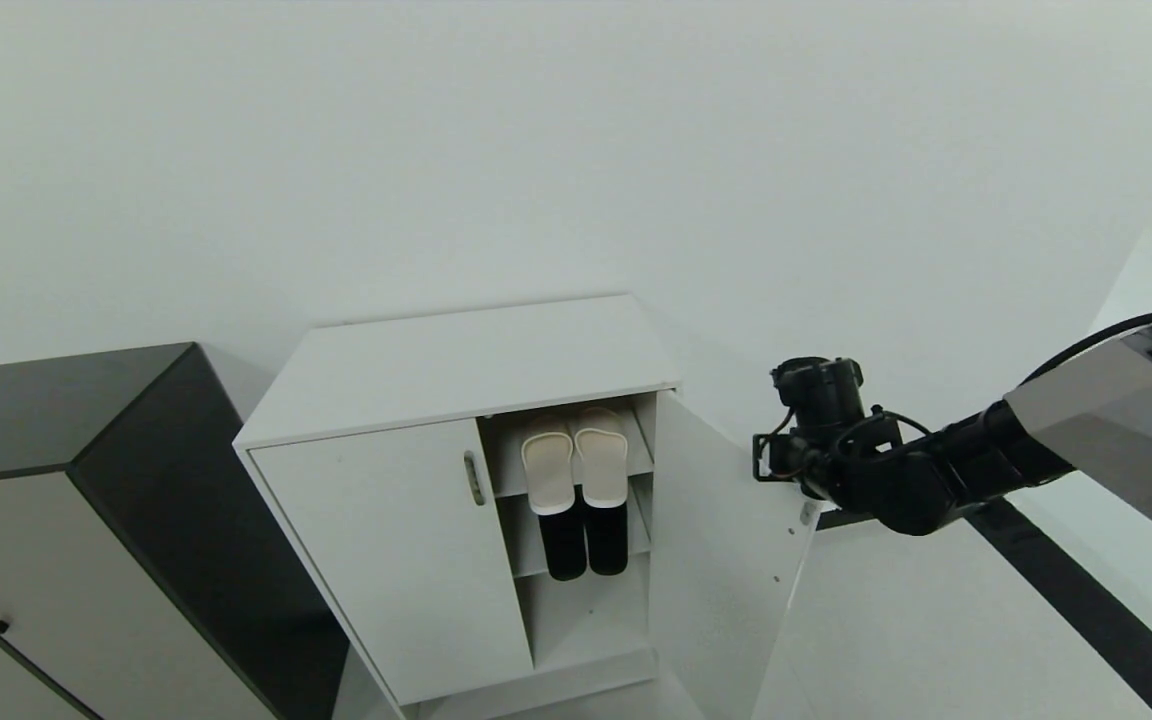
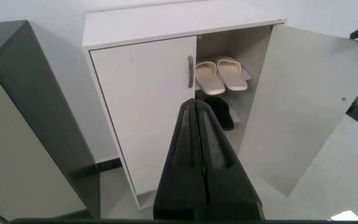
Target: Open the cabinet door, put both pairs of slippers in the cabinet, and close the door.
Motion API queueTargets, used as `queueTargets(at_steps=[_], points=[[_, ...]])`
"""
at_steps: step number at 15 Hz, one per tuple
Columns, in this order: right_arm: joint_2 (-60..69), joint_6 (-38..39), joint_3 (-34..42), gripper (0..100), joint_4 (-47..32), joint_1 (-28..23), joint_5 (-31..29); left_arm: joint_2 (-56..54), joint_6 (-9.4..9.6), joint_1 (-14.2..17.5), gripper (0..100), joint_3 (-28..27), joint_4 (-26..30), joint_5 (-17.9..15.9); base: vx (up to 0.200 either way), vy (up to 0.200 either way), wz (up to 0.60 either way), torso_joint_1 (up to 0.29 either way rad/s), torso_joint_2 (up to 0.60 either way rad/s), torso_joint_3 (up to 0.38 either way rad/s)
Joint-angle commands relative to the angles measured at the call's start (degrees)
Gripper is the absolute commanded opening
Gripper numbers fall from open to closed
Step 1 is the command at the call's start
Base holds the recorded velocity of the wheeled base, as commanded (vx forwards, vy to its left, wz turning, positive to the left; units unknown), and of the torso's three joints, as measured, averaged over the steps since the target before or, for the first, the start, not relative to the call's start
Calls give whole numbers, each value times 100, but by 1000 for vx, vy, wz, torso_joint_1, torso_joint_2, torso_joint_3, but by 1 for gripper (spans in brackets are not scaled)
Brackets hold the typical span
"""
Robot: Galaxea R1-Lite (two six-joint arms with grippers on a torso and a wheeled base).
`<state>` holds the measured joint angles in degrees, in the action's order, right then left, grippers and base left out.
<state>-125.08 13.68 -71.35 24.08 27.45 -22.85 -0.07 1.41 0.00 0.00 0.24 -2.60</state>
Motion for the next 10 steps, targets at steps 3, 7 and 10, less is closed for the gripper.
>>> queueTargets(at_steps=[3, 7, 10], points=[[651, 3, 420, 0, 27, 357, 35, 7, -1, 0, 0, 0, 2, 5, 0, 0, 0, 0, 0, 0], [686, -76, 702, 0, 378, 401, 105, 7, -1, 0, 0, 0, 2, 5, 0, 0, 0, 0, 0, 0], [704, -137, 737, 0, 387, 436, 105, 7, -1, 0, 0, 0, 2, 5, 0, 0, 0, 0, 0, 0]])
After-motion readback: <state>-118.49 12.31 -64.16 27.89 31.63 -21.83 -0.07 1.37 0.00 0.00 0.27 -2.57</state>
